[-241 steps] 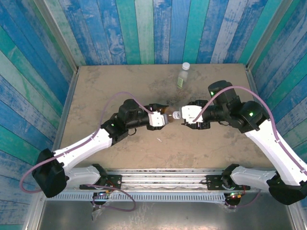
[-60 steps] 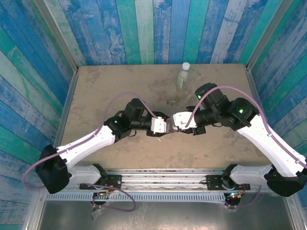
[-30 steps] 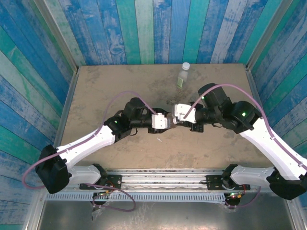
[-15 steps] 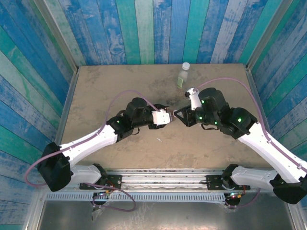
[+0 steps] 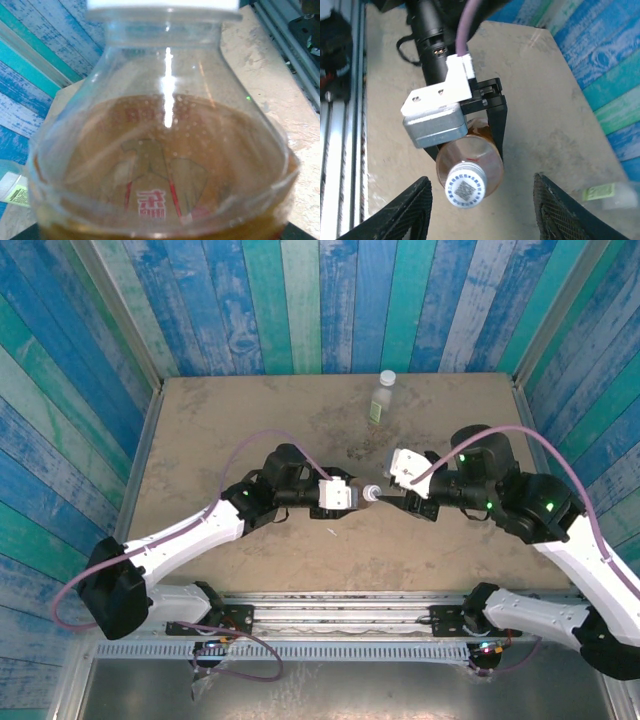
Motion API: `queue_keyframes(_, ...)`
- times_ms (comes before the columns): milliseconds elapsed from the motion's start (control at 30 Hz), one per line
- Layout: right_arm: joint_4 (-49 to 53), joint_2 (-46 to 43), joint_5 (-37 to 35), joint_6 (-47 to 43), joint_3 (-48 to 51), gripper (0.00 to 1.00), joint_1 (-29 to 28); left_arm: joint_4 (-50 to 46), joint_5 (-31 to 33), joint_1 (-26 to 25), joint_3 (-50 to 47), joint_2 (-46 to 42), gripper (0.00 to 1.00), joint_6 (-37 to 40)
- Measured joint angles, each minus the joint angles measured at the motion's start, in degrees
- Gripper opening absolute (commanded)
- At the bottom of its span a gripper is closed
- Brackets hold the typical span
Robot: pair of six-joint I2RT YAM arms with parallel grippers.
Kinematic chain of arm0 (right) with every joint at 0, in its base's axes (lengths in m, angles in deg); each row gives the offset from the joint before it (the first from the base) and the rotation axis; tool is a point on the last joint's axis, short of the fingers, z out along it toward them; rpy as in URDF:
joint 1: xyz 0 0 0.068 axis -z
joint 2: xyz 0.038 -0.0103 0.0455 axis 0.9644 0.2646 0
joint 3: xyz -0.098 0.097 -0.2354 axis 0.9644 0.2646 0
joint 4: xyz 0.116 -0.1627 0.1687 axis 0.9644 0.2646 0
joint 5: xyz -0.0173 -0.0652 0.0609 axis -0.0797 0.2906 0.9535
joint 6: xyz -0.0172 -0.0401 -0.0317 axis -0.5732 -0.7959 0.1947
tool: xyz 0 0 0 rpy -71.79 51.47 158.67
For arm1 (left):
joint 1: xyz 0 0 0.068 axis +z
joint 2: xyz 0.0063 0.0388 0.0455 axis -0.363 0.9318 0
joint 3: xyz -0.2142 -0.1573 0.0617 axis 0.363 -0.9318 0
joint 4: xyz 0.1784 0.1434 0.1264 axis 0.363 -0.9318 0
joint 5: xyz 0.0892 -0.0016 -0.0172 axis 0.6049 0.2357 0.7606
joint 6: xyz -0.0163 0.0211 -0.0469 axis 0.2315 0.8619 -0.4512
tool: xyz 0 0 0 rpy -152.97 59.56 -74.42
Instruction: Screw on the bottle caps
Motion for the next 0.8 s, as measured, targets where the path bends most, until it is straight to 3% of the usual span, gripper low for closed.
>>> queue_keyframes(233, 6.78, 5.46, 1.55, -12.48, -5.16, 0.57, 0.0, -1.18, -2.93, 0.0, 0.0, 0.02, 0.55, 0.17)
queue_keyframes(533, 10.16, 7.89, 2.56, -16.15, -5.49, 0.56, -0.72, -1.2, -3.93, 0.0, 0.0, -0.04, 0.55, 0.15)
queue_keyframes(800, 10.47, 9.46, 2.51, -16.48, -4.63, 0.43, -1.01, -1.22, -4.83, 0.0, 0.0, -0.04, 0.55, 0.13)
